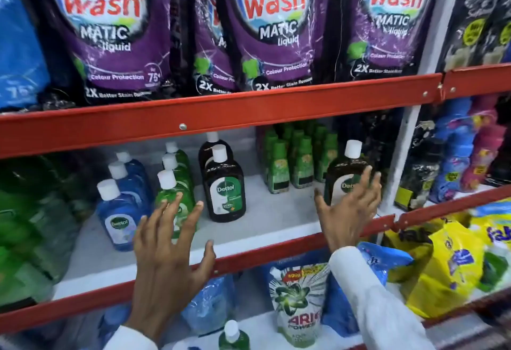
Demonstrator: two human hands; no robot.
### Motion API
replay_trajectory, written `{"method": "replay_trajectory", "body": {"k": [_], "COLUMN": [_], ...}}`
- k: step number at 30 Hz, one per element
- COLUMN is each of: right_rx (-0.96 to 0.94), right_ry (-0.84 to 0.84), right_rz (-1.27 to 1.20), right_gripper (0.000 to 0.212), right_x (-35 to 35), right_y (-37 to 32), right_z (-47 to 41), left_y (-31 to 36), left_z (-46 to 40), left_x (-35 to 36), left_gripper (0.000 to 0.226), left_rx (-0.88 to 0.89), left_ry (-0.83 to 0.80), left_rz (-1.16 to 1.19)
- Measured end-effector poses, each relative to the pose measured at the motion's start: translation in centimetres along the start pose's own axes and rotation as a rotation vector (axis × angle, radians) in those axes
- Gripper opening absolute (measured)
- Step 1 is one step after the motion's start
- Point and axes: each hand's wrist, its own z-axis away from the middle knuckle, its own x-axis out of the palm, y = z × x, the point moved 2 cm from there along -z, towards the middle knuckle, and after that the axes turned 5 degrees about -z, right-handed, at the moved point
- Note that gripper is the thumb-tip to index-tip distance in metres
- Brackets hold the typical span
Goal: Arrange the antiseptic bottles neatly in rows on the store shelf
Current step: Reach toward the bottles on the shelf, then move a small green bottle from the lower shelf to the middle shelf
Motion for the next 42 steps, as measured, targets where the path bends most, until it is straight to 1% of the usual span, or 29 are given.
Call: {"method": "replay_trajectory", "body": {"k": [1, 2, 4, 9, 12, 14, 20, 22, 23, 25, 28, 30, 33, 37, 38, 39, 40, 42], "right_rx": [0.055, 0.107, 0.186, 0.187, 0.136, 0.101, -0.004, -0.015, -0.009, -0.002, -0.002, -0.005, -0.032, -0.069, -0.068, -0.077, -0.116, -0.243], "right_ry": [-0.022, -0.037, -0.072, -0.015, -0.035, -0.086, -0.356, -0.417, -0.439, -0.458, -0.442, -0.43, -0.415, -0.44, -0.427, -0.396, -0.344, -0.27], "right_rz": [-0.012, -0.031, -0.084, -0.211, -0.258, -0.3, -0.359, -0.369, -0.366, -0.361, -0.355, -0.345, -0.355, -0.35, -0.377, -0.411, -0.445, -0.496], "right_gripper": [0.119, 0.124, 0.129, 0.126, 0.124, 0.124, 0.122, 0.12, 0.119, 0.119, 0.121, 0.121, 0.125, 0.13, 0.126, 0.117, 0.102, 0.063], "right_x": [0.4, 0.6, 1.3, 1.3, 1.0, 1.1, 3.0, 3.8, 4.1, 4.7, 5.1, 5.3, 5.3, 4.8, 4.2, 3.4, 2.4, 0.4], "right_y": [0.4, 0.6, 1.2, 1.6, -0.1, -2.4, -9.5, -11.0, -11.6, -12.5, -13.1, -13.1, -12.8, -11.7, -11.2, -10.4, -9.6, -7.5], "right_z": [-0.3, -0.6, -1.0, -1.7, -0.1, 1.8, 8.8, 10.6, 11.3, 12.4, 13.1, 13.5, 13.7, 14.6, 14.9, 15.5, 16.3, 18.7], "left_y": [-0.1, -0.2, -0.9, -3.1, -4.6, -5.5, -8.6, -9.9, -10.4, -11.4, -11.8, -11.7, -11.4, -11.7, -11.7, -11.7, -11.7, -11.7], "left_z": [0.1, 0.2, 1.0, 3.0, 4.2, 4.8, 6.8, 7.9, 8.5, 9.5, 9.8, 9.7, 9.7, 9.9, 9.9, 10.0, 10.0, 10.1], "left_x": [0.5, 0.6, 1.6, 3.2, 3.6, 3.8, 4.3, 4.6, 4.8, 5.2, 5.1, 5.0, 4.9, 5.2, 5.2, 5.2, 5.3, 5.4], "left_gripper": [0.059, 0.06, 0.063, 0.066, 0.065, 0.063, 0.053, 0.055, 0.059, 0.061, 0.049, 0.046, 0.045, 0.046, 0.047, 0.047, 0.048, 0.048], "left_rx": [0.001, -0.004, -0.008, -0.072, -0.13, -0.16, -0.22, -0.251, -0.238, -0.193, -0.192, -0.2, -0.188, -0.186, -0.184, -0.179, -0.175, -0.182], "left_ry": [-0.042, -0.05, -0.098, -0.183, -0.236, -0.261, -0.319, -0.344, -0.358, -0.369, -0.369, -0.351, -0.318, -0.286, -0.281, -0.28, -0.274, -0.265], "left_rz": [0.014, 0.016, 0.002, -0.004, -0.018, -0.029, -0.056, -0.038, -0.028, 0.001, 0.051, 0.062, 0.088, 0.093, 0.095, 0.099, 0.107, 0.141]}}
